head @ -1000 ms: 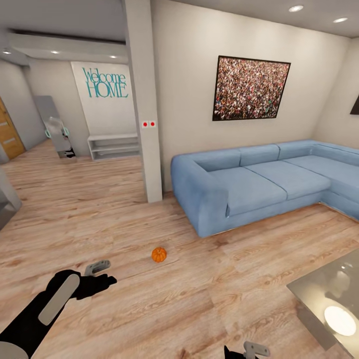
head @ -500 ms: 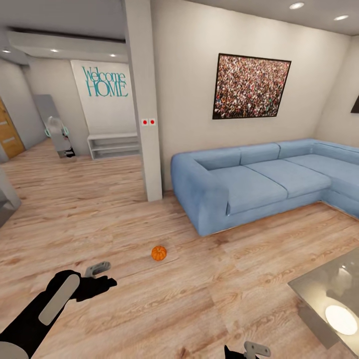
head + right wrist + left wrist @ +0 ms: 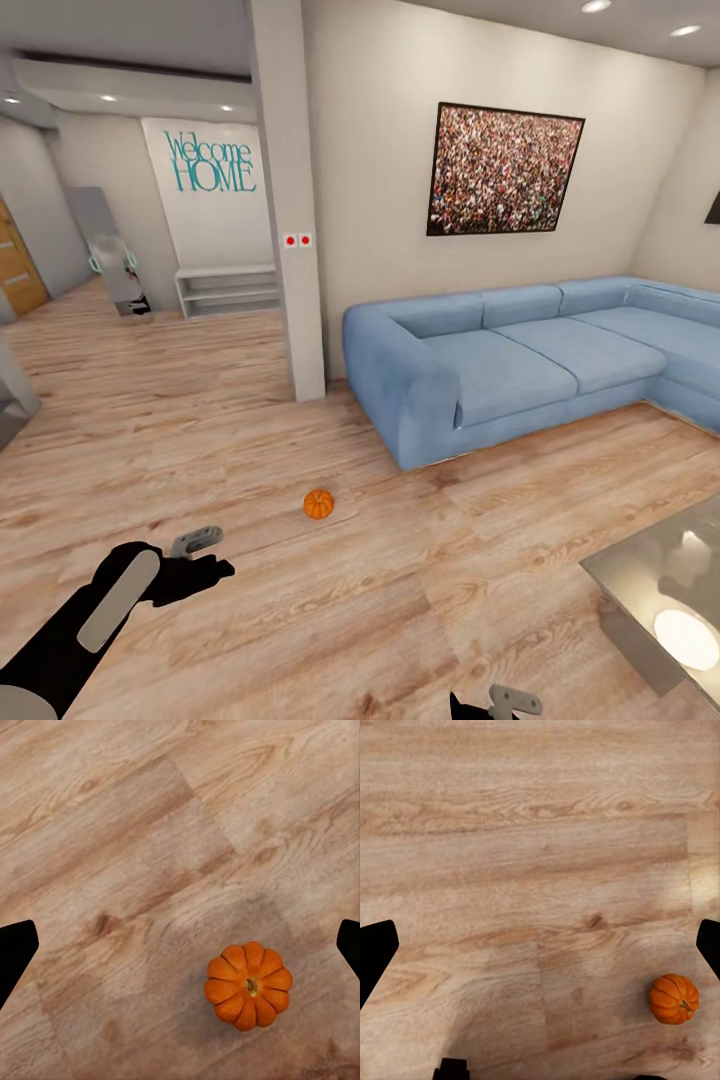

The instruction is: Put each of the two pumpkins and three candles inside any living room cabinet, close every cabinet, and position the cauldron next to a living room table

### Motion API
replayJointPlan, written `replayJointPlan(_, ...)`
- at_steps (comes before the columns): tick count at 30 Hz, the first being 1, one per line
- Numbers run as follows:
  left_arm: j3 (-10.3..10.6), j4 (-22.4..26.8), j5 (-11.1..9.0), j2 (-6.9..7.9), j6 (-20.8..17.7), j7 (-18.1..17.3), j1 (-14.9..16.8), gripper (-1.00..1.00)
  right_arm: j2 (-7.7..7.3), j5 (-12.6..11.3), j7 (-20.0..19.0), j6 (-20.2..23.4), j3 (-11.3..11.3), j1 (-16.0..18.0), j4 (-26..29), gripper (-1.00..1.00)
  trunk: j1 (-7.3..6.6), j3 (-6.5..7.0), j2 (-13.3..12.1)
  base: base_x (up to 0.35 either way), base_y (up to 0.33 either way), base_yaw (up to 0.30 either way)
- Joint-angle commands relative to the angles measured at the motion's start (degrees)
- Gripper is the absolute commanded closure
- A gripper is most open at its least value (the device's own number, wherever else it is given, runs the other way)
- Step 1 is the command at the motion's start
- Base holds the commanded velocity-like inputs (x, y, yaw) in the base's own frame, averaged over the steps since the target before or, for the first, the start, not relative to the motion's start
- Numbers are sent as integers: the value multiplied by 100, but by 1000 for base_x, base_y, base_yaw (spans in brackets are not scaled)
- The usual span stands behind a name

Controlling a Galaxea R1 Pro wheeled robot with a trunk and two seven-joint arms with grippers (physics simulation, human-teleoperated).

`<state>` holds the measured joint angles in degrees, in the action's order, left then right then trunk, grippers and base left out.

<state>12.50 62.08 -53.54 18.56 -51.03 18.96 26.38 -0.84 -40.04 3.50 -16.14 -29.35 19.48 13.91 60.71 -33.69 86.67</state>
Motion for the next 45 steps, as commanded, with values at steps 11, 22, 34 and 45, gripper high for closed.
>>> replayJointPlan(11,33,6,-77,-35,-2,52,8,-100,-4,-36,44,-29,-36,3,-2,-100,242,-204,446,0,0,0)
replayJointPlan(22,42,6,-79,-71,-4,31,7,-100,1,-35,38,-38,-35,3,1,-100,484,-401,887,0,0,0)
replayJointPlan(34,70,0,-86,-98,5,29,3,-100,-4,-31,37,-46,-37,3,5,-100,747,-617,1368,0,0,0)
replayJointPlan(45,65,3,-78,-183,5,29,5,-100,-4,-31,36,-47,-35,3,1,-100,989,-814,1809,0,0,-4)
